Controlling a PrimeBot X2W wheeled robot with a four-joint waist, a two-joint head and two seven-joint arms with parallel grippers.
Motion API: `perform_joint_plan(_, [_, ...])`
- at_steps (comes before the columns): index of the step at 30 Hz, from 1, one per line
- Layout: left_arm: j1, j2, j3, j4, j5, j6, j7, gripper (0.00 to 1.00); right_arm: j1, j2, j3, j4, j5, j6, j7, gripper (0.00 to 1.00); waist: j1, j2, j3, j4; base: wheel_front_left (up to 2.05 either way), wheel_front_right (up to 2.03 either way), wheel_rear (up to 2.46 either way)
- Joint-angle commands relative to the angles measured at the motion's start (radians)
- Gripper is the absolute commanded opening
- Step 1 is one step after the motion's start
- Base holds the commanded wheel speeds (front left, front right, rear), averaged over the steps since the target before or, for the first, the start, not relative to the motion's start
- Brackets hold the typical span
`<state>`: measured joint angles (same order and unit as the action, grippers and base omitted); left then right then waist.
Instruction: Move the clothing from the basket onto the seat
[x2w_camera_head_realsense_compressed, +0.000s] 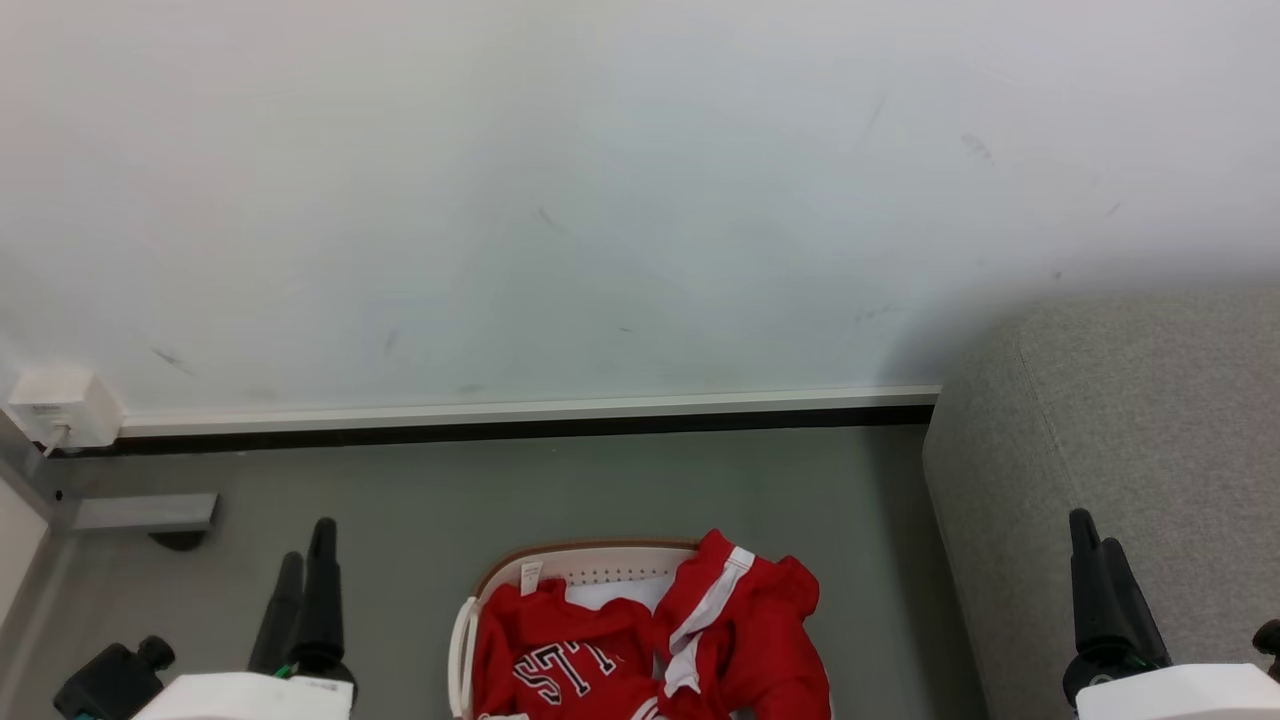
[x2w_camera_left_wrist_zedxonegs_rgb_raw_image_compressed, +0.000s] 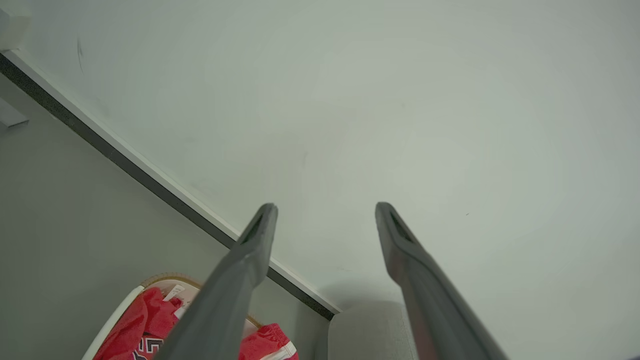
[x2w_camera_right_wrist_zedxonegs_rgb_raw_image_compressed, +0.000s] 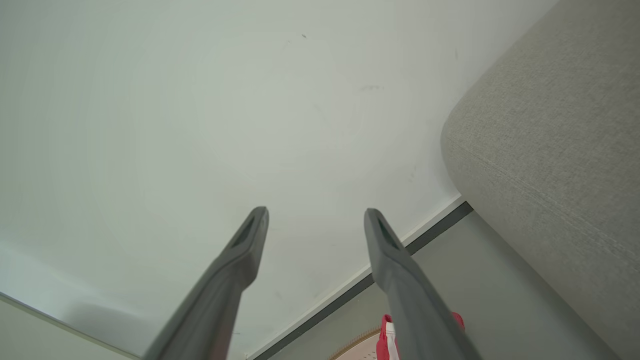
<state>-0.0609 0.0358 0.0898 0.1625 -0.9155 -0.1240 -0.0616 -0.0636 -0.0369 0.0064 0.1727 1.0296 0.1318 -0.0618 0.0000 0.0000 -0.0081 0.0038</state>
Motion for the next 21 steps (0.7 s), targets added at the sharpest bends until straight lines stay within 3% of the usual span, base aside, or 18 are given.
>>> perform_joint_plan(1, [-0.003,0.01,0.001,-0.017,0.053,-0.004,-0.01,1.0,-0.017,-0.014,0.009,-0.015,-0.054,-0.001,-0.009,1.0,0.0,0.0,-0.001,0.0,0.0,0.0,0.0])
perform_joint_plan(7, [0.004,0.016,-0.025,-0.016,0.197,0.026,-0.03,1.0,-0.015,-0.014,0.026,-0.007,-0.191,-0.001,-0.029,1.0,0.0,0.0,-0.007,0.0,0.0,0.0,0.0])
perform_joint_plan(21, [0.014,0.037,-0.069,-0.006,0.369,0.062,-0.071,1.0,-0.013,-0.018,0.038,0.013,-0.381,-0.001,-0.071,1.0,0.0,0.0,-0.019,0.001,0.0,0.0,0.0])
